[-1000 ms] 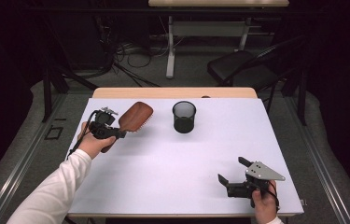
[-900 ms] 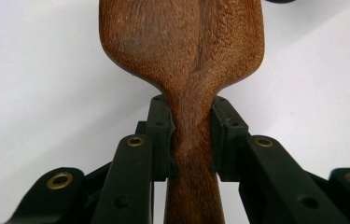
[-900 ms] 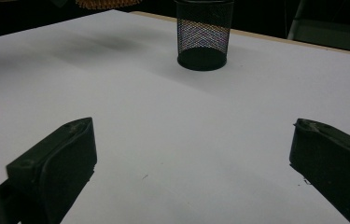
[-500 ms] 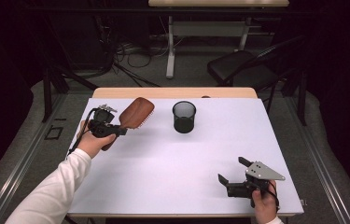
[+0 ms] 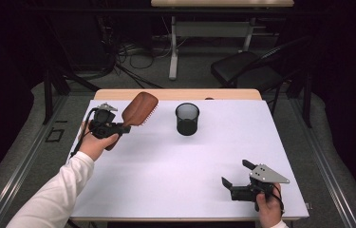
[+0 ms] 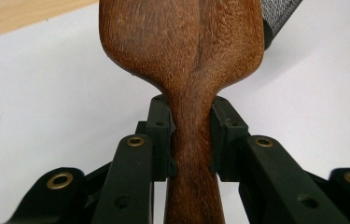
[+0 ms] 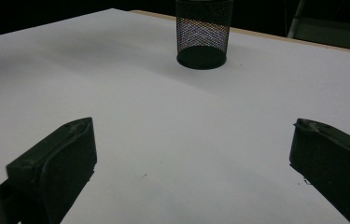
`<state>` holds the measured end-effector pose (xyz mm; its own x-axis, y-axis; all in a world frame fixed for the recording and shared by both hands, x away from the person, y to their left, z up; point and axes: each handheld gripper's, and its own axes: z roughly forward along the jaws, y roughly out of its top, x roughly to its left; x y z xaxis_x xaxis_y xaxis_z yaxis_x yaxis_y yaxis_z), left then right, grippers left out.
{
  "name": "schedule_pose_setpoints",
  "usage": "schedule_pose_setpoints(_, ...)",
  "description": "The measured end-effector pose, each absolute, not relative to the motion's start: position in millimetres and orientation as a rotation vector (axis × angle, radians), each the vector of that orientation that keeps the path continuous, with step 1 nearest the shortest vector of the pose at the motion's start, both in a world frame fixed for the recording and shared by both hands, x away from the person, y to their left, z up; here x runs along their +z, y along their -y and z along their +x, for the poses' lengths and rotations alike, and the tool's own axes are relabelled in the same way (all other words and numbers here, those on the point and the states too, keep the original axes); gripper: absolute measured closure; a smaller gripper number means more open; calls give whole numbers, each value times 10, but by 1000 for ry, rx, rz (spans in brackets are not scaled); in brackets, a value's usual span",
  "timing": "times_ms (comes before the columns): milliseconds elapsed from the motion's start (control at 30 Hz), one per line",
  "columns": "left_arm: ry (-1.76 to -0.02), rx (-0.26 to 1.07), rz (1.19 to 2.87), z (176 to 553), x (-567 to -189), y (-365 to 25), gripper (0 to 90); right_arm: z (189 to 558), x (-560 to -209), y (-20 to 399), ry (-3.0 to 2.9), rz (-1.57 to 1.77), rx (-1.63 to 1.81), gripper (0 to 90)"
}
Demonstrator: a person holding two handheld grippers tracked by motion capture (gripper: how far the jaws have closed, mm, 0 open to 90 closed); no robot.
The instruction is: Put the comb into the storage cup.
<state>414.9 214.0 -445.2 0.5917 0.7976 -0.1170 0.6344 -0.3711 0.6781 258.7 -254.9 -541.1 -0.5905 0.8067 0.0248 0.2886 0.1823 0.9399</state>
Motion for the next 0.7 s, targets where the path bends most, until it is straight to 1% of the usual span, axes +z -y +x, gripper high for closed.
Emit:
schedule_pose_setpoints(433, -1108, 360, 2039, 4103, -4385, -2127, 724, 2588, -5412, 2549, -1981, 1021, 1403, 4)
schedule_pose_setpoints(700, -1076, 380, 2027, 4088, -4374, -2070, 724, 2589, -5411, 2554, -1985, 1025, 1398, 4)
